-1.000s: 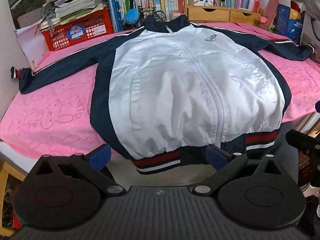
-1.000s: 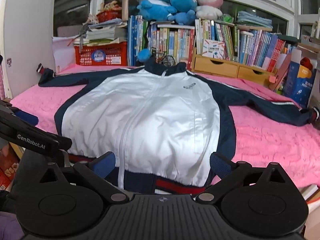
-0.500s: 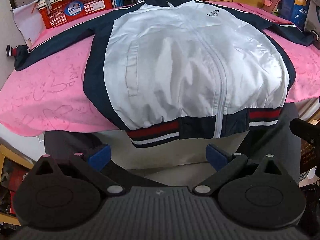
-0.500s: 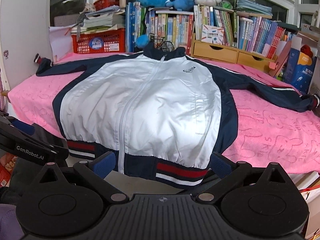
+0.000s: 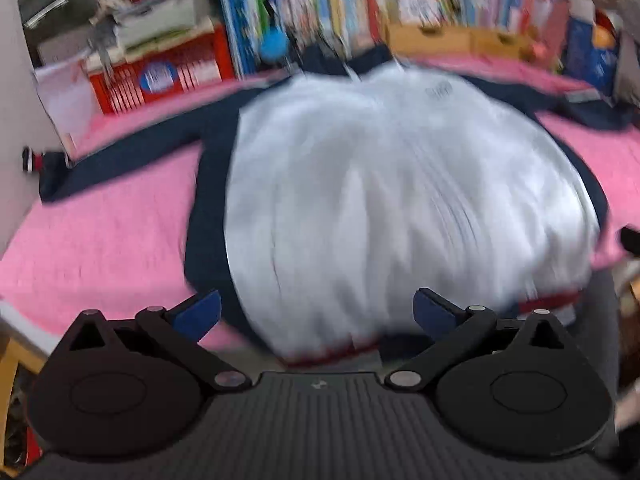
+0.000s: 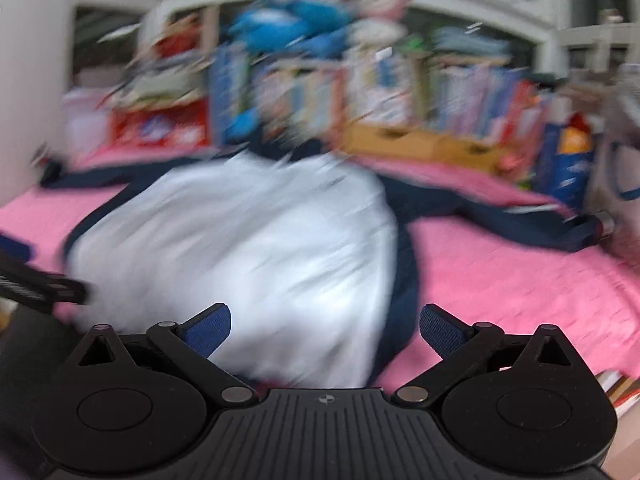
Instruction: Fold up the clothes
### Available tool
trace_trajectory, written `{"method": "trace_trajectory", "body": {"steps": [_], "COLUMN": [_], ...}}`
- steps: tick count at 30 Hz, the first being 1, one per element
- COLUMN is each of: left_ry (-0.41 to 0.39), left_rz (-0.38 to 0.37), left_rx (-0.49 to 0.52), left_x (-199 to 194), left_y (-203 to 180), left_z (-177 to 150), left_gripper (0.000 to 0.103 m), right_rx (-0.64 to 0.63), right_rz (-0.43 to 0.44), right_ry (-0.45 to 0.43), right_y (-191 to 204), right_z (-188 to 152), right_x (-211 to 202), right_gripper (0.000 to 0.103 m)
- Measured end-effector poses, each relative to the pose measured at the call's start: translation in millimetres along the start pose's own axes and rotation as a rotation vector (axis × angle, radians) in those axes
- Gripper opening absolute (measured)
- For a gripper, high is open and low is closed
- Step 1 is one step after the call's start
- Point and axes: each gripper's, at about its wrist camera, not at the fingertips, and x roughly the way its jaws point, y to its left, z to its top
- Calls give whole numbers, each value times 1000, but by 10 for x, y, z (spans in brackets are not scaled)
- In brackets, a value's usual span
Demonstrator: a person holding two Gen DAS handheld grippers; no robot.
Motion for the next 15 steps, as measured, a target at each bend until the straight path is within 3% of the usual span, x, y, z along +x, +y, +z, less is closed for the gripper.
{"method": "trace_trajectory", "body": {"steps": [3, 5, 9, 15], "left_ry": [-48, -35, -31, -3], "left_rz": [5, 2, 29, 49], "left_rx": [-7, -8, 11, -28], "left_x": [100, 291, 557, 899], "left_y": [39, 21, -33, 56], "left_z": [188, 354, 543, 725], "left_gripper": [103, 103, 103, 103], "right_rx": [127, 220, 383, 594], "right_rz": [-164, -258, -360, -553], "right_ry": [-79, -123, -144, -105], "right_y": [-554, -924, -1720, -2747], "right_z": [175, 290, 424, 480], "right_x": [319, 549, 1070, 1858], "right_gripper": [102, 102, 102, 100]}}
